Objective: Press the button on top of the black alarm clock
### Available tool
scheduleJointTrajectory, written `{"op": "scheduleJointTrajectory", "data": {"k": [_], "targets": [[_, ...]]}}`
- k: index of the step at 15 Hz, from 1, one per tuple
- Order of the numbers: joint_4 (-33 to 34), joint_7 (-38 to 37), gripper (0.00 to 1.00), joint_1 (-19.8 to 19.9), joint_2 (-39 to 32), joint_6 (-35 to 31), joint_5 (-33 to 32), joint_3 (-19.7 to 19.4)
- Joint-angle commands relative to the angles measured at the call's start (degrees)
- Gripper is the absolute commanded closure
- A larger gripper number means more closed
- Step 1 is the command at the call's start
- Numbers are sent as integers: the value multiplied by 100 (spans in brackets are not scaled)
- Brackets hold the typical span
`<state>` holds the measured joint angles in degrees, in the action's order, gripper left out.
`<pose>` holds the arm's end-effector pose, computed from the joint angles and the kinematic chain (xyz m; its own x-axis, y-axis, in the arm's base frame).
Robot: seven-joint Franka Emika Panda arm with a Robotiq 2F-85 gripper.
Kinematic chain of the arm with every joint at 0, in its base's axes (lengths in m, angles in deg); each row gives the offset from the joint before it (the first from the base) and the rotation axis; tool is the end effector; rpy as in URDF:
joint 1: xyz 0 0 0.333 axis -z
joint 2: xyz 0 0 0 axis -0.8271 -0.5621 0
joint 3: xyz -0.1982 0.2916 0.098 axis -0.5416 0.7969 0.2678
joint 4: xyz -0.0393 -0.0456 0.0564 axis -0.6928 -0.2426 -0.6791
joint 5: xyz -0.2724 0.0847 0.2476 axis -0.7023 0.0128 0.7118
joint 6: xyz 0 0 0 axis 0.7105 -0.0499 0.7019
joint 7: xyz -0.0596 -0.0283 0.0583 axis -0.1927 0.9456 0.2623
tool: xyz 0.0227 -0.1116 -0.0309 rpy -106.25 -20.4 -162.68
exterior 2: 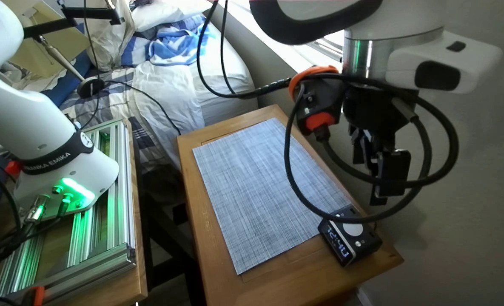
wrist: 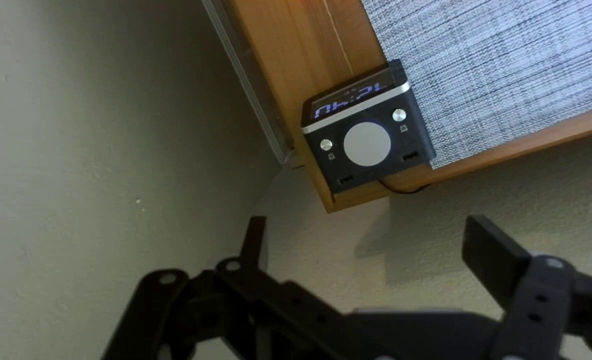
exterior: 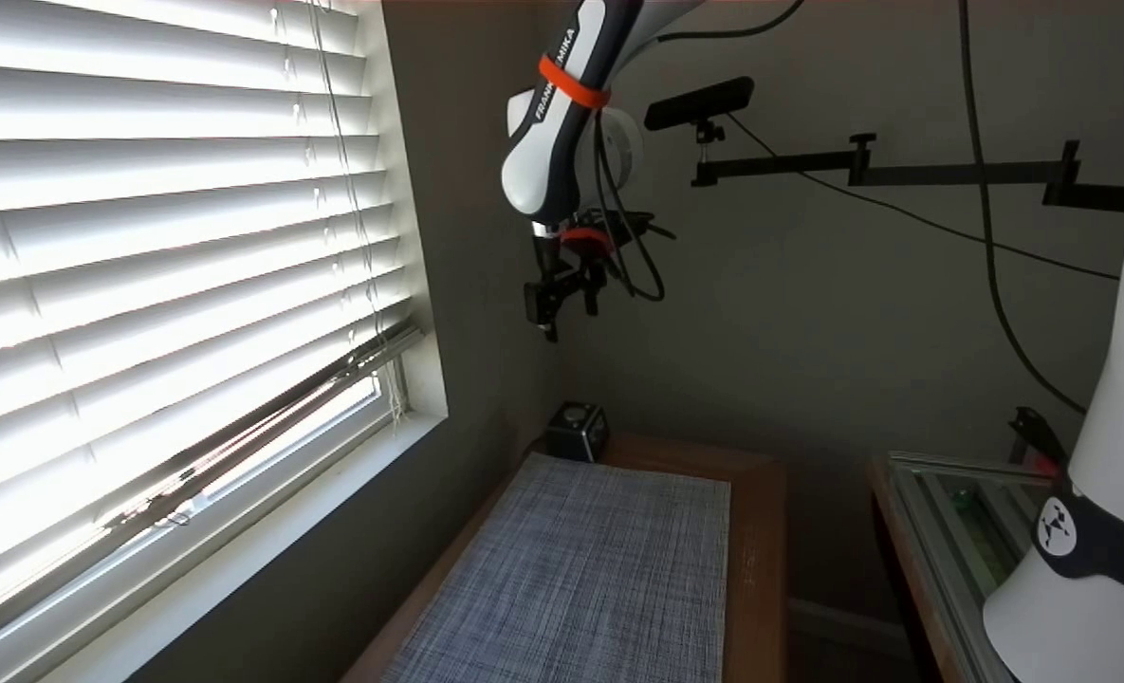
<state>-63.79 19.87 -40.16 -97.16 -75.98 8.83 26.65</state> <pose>0.5161 -0.3310 0.3065 0.8842 -0.4559 0.1019 -0.4671 -0.8601 0.2050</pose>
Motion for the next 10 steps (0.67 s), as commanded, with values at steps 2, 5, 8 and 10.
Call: {"op": "scheduleJointTrajectory", "data": {"k": [2, 5, 8, 10], "targets": [[-695, 27, 0, -172, 672, -307, -514, -110], [-910, -44, 0, -225, 896, -307, -727, -132], [-706, 2, 0, -139, 712, -177, -523, -23], [-769, 1, 0, -141, 752, -177, -530, -22]]}}
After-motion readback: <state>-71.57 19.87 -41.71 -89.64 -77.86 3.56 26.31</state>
